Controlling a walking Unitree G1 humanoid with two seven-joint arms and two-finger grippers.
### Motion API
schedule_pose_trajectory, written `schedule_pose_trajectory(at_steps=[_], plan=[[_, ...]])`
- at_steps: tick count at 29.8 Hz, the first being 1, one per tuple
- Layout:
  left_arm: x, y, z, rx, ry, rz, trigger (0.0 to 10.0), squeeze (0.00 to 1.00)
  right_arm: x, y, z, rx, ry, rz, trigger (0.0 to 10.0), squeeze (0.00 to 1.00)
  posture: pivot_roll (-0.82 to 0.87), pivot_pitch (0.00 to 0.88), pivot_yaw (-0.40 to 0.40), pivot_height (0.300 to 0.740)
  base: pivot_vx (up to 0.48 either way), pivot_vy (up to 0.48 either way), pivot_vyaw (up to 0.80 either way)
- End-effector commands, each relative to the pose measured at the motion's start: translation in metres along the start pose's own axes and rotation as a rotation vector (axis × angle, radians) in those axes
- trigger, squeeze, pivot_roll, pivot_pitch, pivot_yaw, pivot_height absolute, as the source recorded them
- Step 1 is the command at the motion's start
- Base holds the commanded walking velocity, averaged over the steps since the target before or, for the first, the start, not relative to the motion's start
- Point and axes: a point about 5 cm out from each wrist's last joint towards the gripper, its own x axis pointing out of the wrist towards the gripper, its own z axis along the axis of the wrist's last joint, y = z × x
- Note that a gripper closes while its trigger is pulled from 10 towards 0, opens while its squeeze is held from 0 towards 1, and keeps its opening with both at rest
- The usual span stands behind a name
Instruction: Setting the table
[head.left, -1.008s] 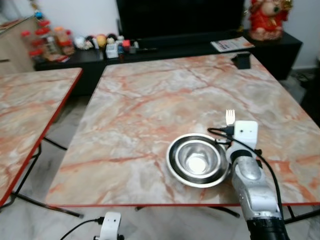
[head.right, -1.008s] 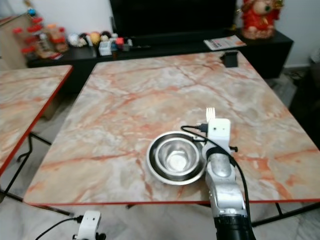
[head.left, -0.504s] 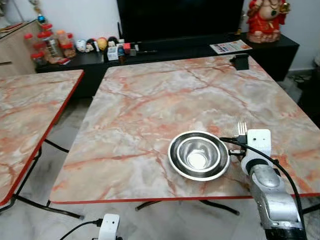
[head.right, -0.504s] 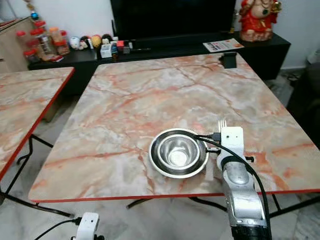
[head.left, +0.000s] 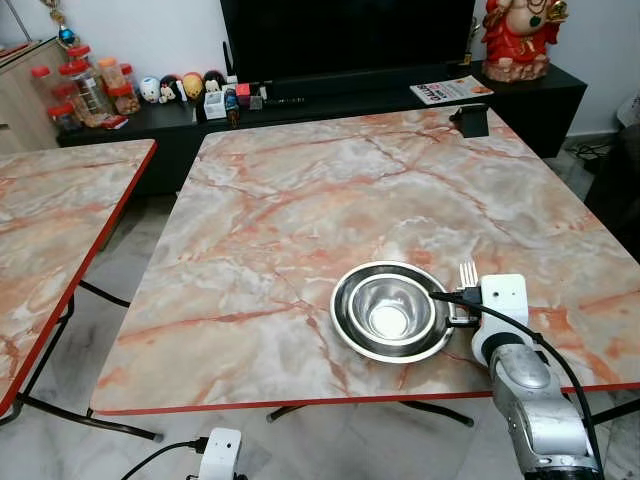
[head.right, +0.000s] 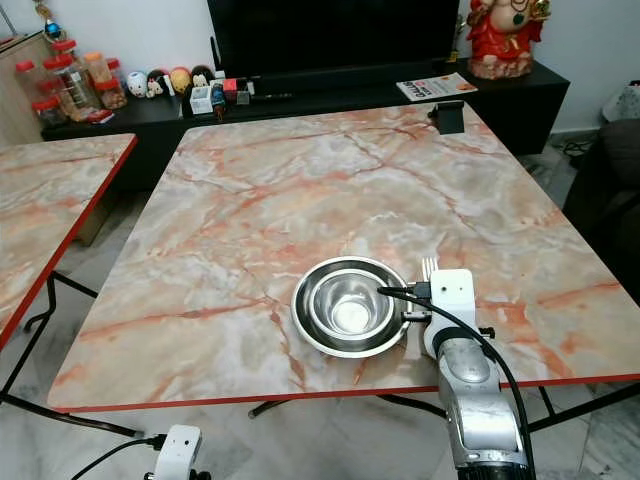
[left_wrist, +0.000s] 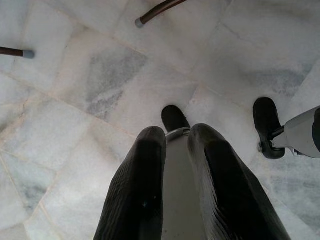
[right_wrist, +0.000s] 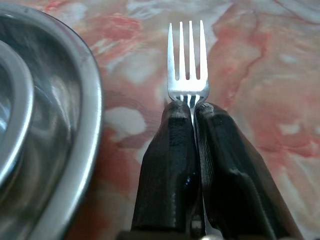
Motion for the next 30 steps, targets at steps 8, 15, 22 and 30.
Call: schedule_pose_trajectory(at_steps=[8, 15, 22, 30], plan=[[0.0, 0.002, 0.001, 0.01, 0.004, 0.002, 10.0, 0.0, 0.004, -0.006, -0.002, 0.007, -0.004, -0.022, 10.0, 0.0, -0.28, 0.0, 0.104, 0.74, 0.0, 0.0, 0.0], [0.0, 0.001, 0.002, 0.013, 0.003, -0.002, 10.0, 0.0, 0.004, -0.017, 0.007, 0.012, -0.037, -0.052, 10.0, 0.0, -0.29, 0.0, 0.107, 0.74, 0.0, 0.0, 0.0], [0.0, 0.001, 0.002, 0.022, 0.007, -0.006, 10.0, 0.0, 0.006, -0.024, 0.001, 0.034, -0.025, -0.051, 10.0, 0.0, -0.29, 0.0, 0.11, 0.74, 0.0, 0.0, 0.0], [0.0, 0.002, 0.001, 0.025, 0.009, -0.002, 10.0, 0.0, 0.012, -0.017, -0.004, 0.05, -0.024, 0.026, 10.0, 0.0, -0.28, 0.0, 0.112, 0.74, 0.0, 0.0, 0.0]])
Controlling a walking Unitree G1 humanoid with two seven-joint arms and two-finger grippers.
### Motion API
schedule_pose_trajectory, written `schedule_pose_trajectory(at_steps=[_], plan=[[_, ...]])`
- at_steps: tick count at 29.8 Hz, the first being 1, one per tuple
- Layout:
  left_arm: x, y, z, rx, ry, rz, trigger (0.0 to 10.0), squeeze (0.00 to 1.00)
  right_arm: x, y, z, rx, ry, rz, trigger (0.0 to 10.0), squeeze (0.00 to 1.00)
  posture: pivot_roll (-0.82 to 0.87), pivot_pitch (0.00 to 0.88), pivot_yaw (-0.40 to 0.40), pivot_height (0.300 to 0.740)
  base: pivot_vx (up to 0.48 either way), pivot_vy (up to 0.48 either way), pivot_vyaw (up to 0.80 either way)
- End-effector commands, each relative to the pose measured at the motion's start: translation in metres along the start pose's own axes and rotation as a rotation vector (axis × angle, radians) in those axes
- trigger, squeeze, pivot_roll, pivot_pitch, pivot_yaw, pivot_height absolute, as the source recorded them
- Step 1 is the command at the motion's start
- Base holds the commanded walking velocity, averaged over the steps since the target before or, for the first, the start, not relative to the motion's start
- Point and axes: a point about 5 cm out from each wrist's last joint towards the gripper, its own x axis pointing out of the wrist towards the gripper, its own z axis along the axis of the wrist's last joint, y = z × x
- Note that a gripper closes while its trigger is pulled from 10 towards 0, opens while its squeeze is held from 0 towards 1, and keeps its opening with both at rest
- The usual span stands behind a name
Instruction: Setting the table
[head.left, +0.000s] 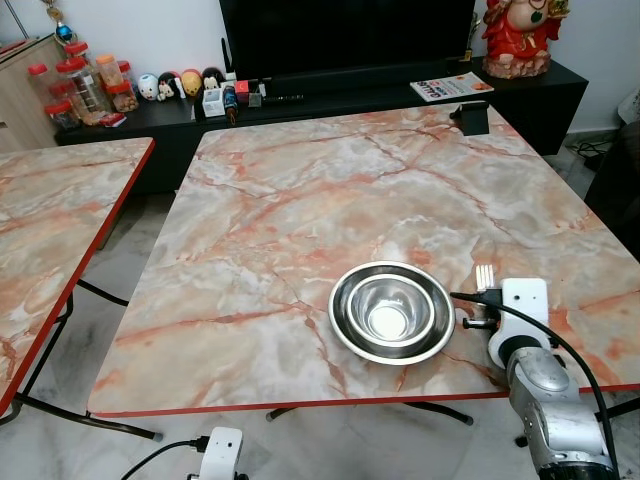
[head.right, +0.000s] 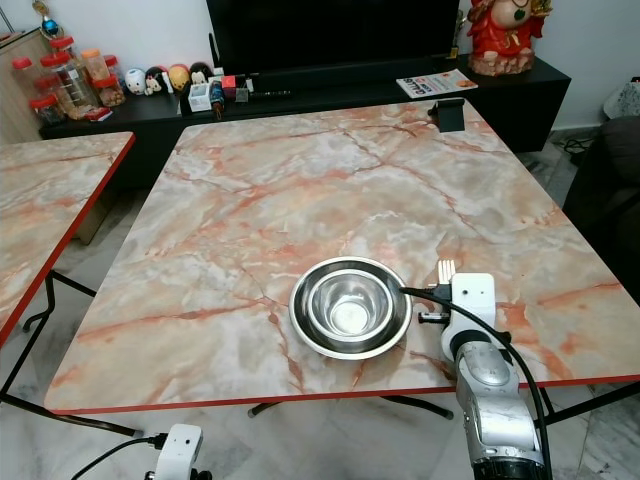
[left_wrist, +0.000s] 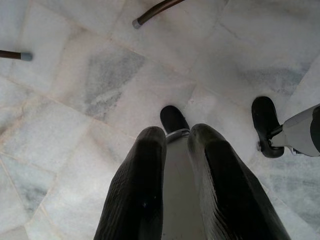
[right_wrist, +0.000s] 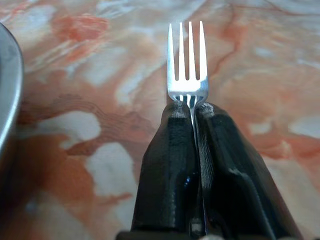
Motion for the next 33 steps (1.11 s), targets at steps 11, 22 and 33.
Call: schedule_pose_trajectory(at_steps=[11, 22, 33], plan=[[0.0, 0.004, 0.0, 0.021, 0.011, 0.006, 10.0, 0.0, 0.012, -0.004, 0.002, -0.003, -0.013, 0.038, 10.0, 0.0, -0.28, 0.0, 0.114, 0.74, 0.0, 0.0, 0.0], [0.0, 0.004, -0.001, 0.028, 0.015, 0.011, 10.0, 0.0, 0.015, 0.0, -0.003, 0.006, -0.004, 0.062, 10.0, 0.0, -0.28, 0.0, 0.112, 0.74, 0.0, 0.0, 0.0], [-0.001, 0.004, -0.002, 0.03, 0.02, 0.016, 10.0, 0.0, 0.018, 0.007, -0.008, 0.009, 0.005, 0.082, 10.0, 1.0, -0.27, 0.0, 0.11, 0.74, 0.0, 0.0, 0.0]])
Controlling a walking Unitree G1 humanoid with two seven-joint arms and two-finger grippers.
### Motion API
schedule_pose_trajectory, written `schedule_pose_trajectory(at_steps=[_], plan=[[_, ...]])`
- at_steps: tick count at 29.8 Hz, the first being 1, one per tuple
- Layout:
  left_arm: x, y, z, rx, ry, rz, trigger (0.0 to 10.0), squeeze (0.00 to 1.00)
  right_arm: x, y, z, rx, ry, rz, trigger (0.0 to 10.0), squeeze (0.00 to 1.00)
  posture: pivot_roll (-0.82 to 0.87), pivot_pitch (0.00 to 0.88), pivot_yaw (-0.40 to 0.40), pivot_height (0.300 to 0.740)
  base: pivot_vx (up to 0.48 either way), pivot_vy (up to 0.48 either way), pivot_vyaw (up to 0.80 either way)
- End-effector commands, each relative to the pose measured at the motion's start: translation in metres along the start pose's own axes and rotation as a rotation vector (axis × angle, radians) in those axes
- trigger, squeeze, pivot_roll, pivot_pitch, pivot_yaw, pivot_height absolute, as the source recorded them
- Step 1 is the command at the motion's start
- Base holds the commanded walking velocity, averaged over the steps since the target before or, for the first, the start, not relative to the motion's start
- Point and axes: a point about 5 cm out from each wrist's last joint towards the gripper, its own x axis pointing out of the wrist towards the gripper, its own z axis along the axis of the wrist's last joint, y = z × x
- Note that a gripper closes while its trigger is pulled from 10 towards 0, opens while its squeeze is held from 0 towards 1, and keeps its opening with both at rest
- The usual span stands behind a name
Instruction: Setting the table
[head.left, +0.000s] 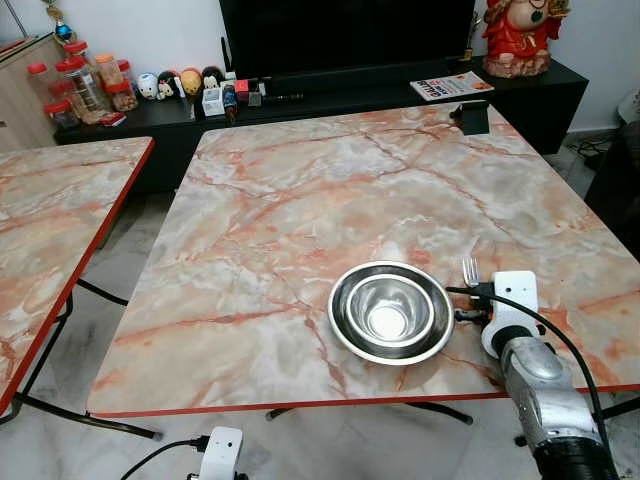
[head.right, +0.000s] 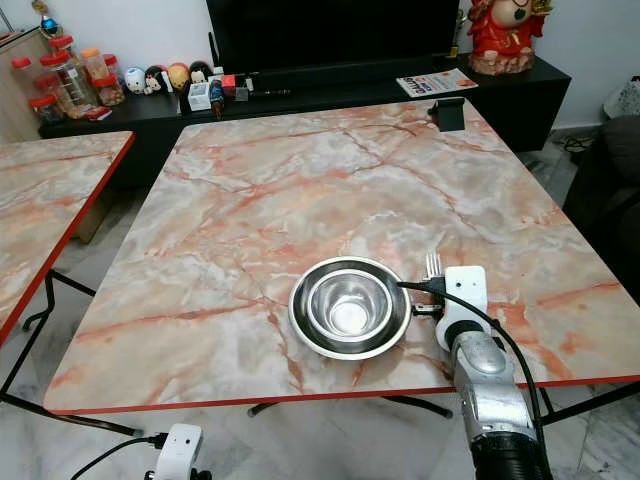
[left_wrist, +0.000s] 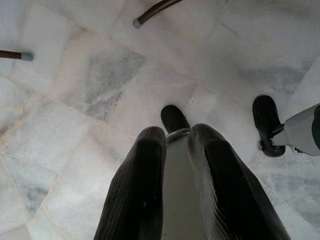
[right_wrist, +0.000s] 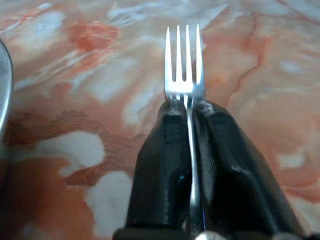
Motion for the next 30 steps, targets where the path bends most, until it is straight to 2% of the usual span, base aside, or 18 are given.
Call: schedule_pose_trajectory(at_steps=[1, 11, 24, 25, 30], plan=[[-0.001, 0.004, -0.002, 0.024, 0.019, 0.014, 10.0, 0.0, 0.001, 0.007, -0.008, 0.008, 0.03, 0.02, 10.0, 1.0, -0.27, 0.0, 0.11, 0.74, 0.0, 0.0, 0.0], [0.0, 0.004, 0.0, 0.024, 0.016, 0.013, 10.0, 0.0, 0.001, 0.008, -0.008, 0.01, 0.026, 0.013, 10.0, 1.0, -0.27, 0.0, 0.11, 0.74, 0.0, 0.0, 0.0], [0.0, 0.004, 0.002, 0.027, 0.013, 0.01, 10.0, 0.0, 0.002, 0.005, 0.003, 0.011, -0.025, -0.001, 10.0, 1.0, -0.27, 0.0, 0.112, 0.74, 0.0, 0.0, 0.0], [0.0, 0.004, 0.002, 0.028, 0.013, 0.009, 10.0, 0.0, 0.002, 0.003, 0.006, -0.006, -0.038, -0.017, 10.0, 0.0, -0.28, 0.0, 0.115, 0.74, 0.0, 0.0, 0.0], [0.0, 0.003, 0.003, 0.028, 0.012, 0.006, 10.0, 0.0, 0.0, -0.006, 0.024, -0.026, -0.121, -0.078, 10.0, 0.0, -0.28, 0.0, 0.116, 0.74, 0.0, 0.0, 0.0]])
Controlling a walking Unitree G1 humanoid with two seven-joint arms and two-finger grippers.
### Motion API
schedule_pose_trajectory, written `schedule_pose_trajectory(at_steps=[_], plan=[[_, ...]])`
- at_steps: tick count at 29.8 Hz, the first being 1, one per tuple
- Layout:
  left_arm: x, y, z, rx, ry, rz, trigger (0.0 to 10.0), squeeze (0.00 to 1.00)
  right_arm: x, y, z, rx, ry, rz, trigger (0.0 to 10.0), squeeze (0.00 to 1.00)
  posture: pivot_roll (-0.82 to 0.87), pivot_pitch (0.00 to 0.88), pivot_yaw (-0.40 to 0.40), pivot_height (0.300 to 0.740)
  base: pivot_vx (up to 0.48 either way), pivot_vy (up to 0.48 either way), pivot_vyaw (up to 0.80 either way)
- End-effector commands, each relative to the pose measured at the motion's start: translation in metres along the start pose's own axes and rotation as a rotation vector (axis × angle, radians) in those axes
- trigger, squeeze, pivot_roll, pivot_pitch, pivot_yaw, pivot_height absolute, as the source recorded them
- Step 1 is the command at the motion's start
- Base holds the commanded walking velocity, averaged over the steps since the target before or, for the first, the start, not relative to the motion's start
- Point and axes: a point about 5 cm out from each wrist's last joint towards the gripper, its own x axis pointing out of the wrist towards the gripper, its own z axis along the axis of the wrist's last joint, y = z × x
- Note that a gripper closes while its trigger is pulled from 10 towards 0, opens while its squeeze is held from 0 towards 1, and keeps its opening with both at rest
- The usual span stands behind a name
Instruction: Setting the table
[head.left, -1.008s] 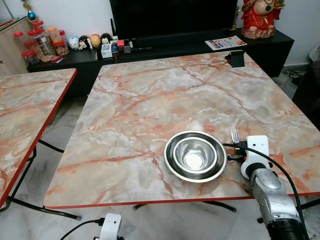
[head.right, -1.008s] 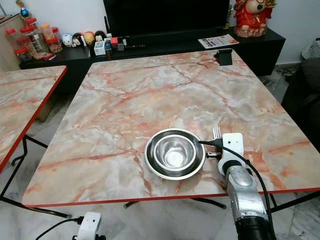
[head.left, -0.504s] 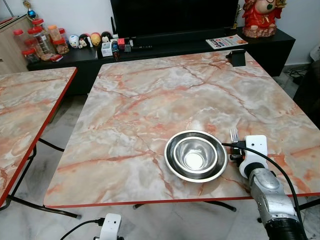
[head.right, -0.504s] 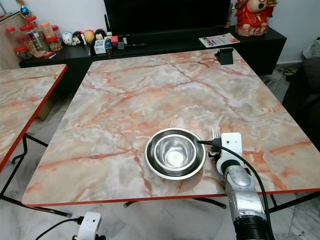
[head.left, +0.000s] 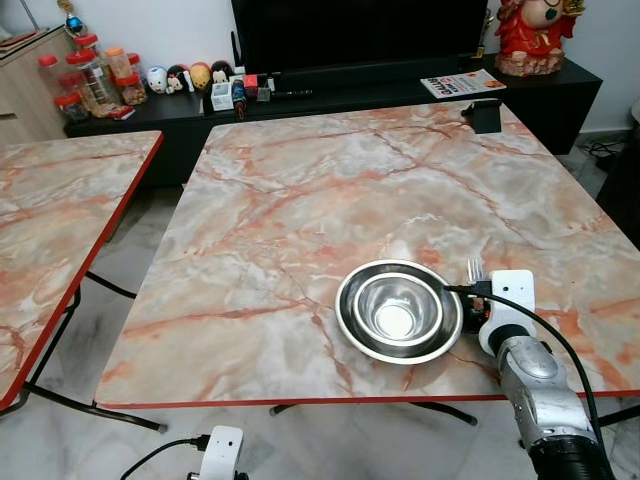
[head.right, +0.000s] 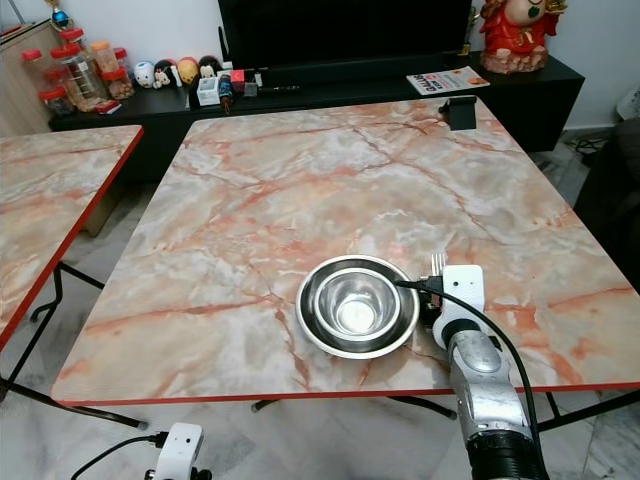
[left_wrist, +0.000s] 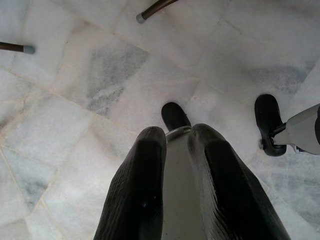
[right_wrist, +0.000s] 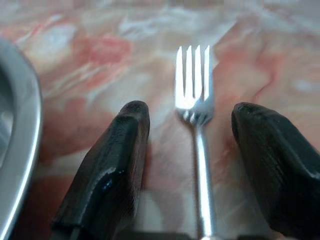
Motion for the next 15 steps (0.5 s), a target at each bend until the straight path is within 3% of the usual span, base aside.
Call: schedule_pose_trajectory(at_steps=[1, 5, 8, 15], plan=[[0.0, 0.003, 0.001, 0.022, 0.014, 0.006, 10.0, 0.0, 0.002, -0.004, 0.019, -0.006, -0.078, -0.026, 10.0, 0.0, -0.28, 0.0, 0.117, 0.74, 0.0, 0.0, 0.0], [0.0, 0.003, 0.001, 0.021, 0.014, 0.006, 10.0, 0.0, 0.002, -0.005, 0.021, -0.004, -0.084, -0.031, 10.0, 0.0, -0.28, 0.0, 0.117, 0.74, 0.0, 0.0, 0.0], [0.0, 0.001, 0.002, 0.018, 0.01, 0.0, 10.0, 0.0, 0.002, -0.005, 0.035, -0.002, -0.155, -0.053, 10.0, 0.0, -0.28, 0.0, 0.115, 0.74, 0.0, 0.0, 0.0], [0.0, 0.002, 0.004, 0.016, -0.001, 0.0, 10.0, 0.0, -0.007, -0.008, 0.074, 0.017, -0.413, -0.1, 10.0, 0.0, -0.28, 0.0, 0.119, 0.74, 0.0, 0.0, 0.0]])
